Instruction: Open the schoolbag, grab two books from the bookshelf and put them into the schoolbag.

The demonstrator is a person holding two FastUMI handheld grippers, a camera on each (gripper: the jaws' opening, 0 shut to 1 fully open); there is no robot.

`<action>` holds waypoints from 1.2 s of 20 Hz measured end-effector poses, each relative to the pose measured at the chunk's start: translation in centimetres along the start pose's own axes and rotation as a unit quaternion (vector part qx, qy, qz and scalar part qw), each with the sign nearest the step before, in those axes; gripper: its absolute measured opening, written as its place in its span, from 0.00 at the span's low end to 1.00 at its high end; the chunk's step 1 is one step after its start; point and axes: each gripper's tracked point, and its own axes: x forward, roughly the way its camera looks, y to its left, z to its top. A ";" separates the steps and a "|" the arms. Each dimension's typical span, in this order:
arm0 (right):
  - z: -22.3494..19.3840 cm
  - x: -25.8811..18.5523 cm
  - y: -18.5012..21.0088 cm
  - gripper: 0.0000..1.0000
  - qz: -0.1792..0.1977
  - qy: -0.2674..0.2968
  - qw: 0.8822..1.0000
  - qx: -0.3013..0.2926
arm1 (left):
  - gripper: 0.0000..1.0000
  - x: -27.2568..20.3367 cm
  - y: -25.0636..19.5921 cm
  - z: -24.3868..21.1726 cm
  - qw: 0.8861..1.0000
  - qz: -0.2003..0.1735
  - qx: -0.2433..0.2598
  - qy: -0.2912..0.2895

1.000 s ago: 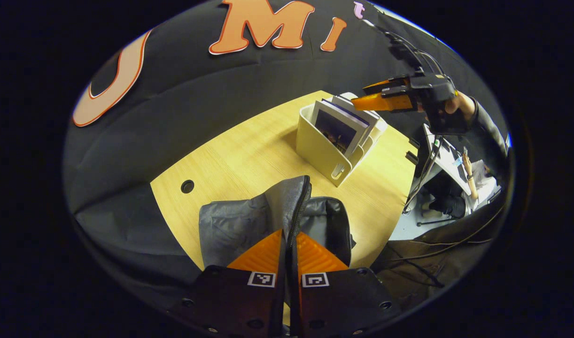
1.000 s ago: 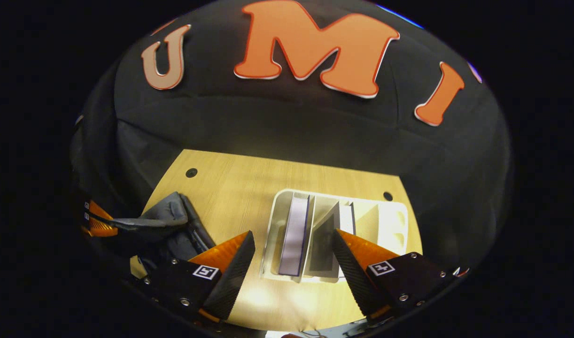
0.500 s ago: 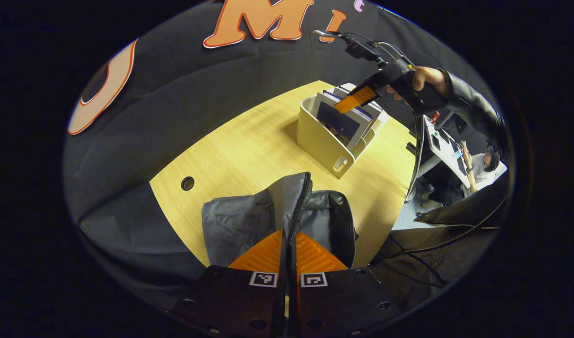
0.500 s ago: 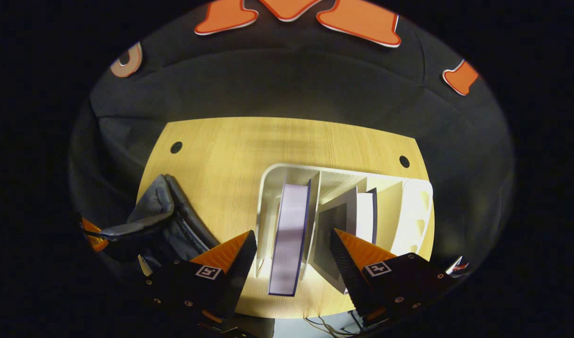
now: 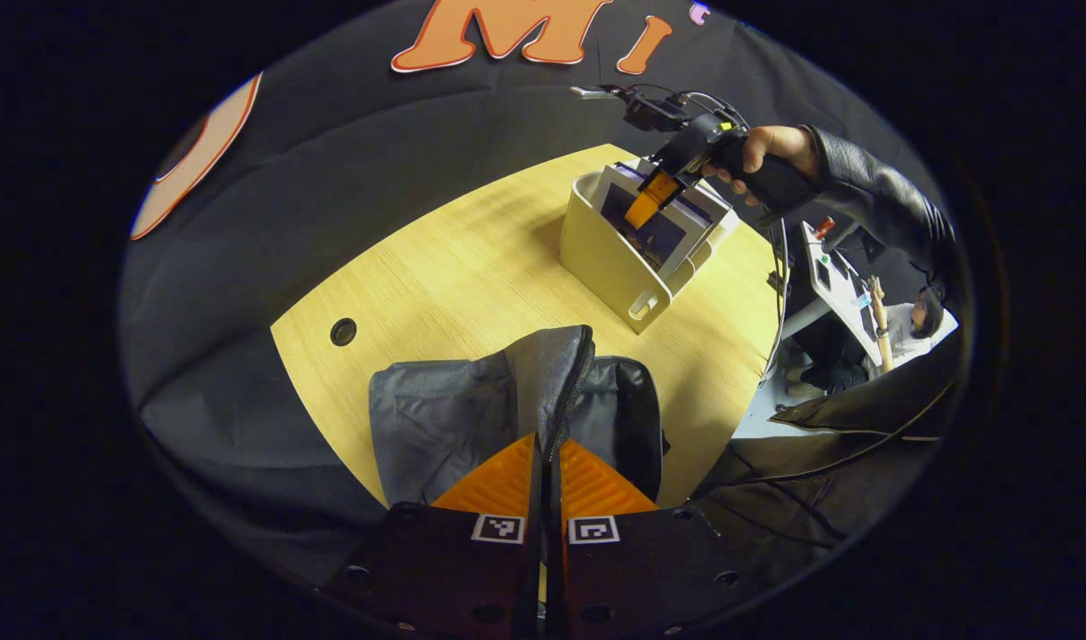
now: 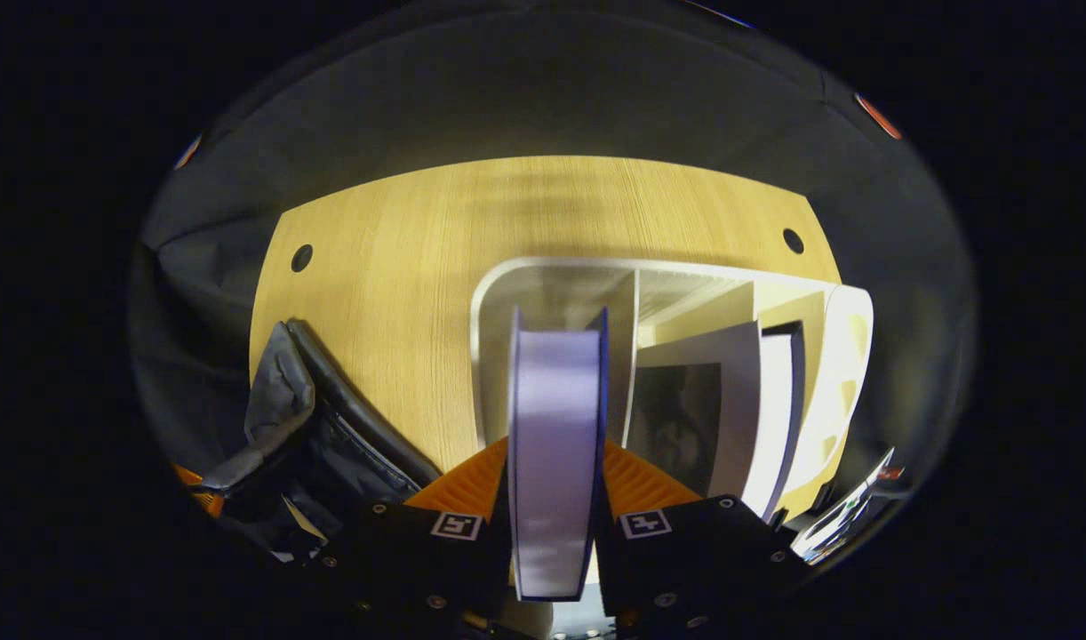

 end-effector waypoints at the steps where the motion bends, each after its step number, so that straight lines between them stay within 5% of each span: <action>1: -0.1 -0.1 0.1 0.41 0.000 0.003 1.000 0.004 | 0.04 0.0 0.0 0.0 1.000 0.000 0.000 0.002; 13: -4.0 -4.6 -2.2 0.37 -0.007 -0.021 0.999 0.039 | 0.04 0.9 0.1 -0.5 1.000 0.000 0.010 -0.002; 24: -14.9 -8.1 -2.5 0.37 0.036 -0.050 0.992 0.111 | 0.04 2.5 -1.2 -2.1 1.000 -0.008 0.030 0.004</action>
